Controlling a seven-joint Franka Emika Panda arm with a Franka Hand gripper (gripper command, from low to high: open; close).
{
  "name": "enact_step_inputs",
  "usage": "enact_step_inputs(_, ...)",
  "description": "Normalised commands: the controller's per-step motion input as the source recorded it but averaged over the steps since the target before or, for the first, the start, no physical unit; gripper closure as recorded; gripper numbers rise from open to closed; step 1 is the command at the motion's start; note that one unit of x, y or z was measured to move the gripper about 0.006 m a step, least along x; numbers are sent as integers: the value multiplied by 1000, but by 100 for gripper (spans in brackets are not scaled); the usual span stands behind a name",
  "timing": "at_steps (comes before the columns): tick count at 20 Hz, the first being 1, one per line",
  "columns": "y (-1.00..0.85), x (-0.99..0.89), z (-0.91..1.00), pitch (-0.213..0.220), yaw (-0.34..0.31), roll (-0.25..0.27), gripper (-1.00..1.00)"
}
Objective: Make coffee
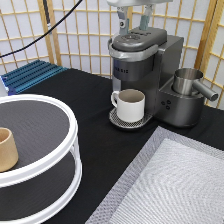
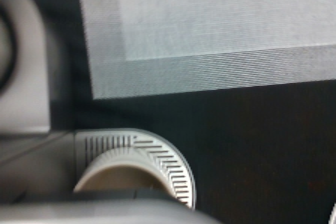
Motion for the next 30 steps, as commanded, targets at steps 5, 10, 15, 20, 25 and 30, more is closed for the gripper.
enact_step_inputs(5, -175, -648, -135, -129, 108, 65, -100)
enact_step_inputs(10, -366, -582, -198, -144, 81, 49, -100)
enact_step_inputs(15, -285, -615, -411, -113, 109, 46, -100)
enact_step_inputs(20, -253, -350, -389, -100, 123, 45, -100)
enact_step_inputs(25, -125, -151, -220, -78, 122, 20, -100)
enact_step_inputs(30, -220, -228, -665, -43, 128, 26, -100)
